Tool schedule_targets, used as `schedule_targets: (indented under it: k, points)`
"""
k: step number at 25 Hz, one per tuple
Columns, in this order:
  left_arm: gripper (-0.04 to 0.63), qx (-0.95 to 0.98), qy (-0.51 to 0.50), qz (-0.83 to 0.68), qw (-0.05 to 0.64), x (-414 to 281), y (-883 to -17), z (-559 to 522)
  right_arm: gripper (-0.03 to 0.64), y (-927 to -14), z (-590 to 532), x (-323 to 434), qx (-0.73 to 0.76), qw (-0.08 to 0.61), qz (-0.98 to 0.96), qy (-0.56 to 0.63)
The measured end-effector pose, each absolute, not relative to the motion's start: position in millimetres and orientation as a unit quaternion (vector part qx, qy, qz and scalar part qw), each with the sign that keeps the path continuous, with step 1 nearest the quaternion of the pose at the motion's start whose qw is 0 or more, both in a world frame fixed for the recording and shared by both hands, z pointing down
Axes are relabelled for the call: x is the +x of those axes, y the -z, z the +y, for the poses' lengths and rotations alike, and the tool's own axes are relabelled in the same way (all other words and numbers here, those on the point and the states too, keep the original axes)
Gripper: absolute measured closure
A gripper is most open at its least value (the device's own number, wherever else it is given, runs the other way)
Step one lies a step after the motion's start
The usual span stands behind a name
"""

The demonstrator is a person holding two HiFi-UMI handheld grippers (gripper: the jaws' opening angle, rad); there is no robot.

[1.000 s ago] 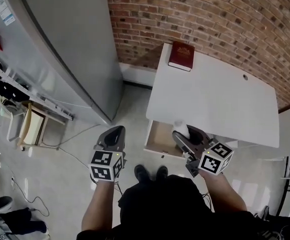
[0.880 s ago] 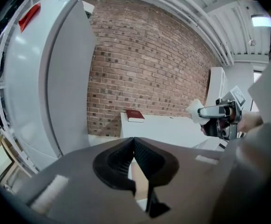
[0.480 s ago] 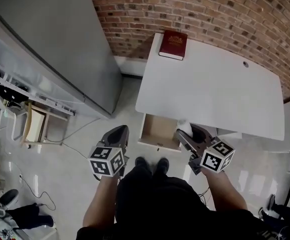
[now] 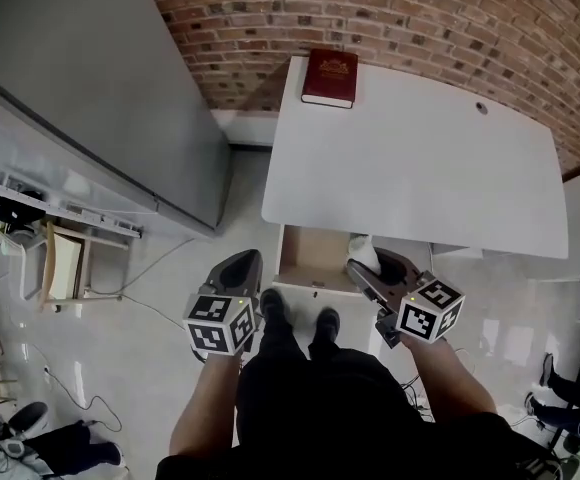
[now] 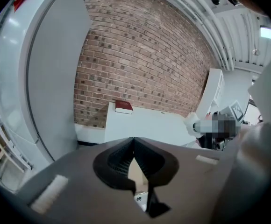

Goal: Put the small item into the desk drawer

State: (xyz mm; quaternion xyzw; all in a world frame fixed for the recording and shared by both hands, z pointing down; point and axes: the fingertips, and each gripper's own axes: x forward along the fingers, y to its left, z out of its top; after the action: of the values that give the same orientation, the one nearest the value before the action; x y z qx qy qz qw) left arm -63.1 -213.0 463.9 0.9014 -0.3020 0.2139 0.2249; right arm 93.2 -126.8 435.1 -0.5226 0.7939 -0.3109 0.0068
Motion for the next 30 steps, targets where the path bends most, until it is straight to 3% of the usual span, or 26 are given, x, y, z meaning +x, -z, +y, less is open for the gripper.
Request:
schedule_targets:
  k: [4,19,30]
  points:
    - [0.584,0.909,-0.233,-0.282,0.201,-58,-480,-221,0.457,-456,-135,84,-0.520,-0.028,0.790,0.323]
    - [0.584,0.907,-0.271,-0.224,0.231,-27,-556,-225,0.457,-534,-148,61,-0.489,-0.104,0.787,0.361]
    - [0.584,0.889,-0.310,-0.234,0.242,-19,-587,-198,0.457,-583,-136,63,-0.462,-0.101,0.796,0.378]
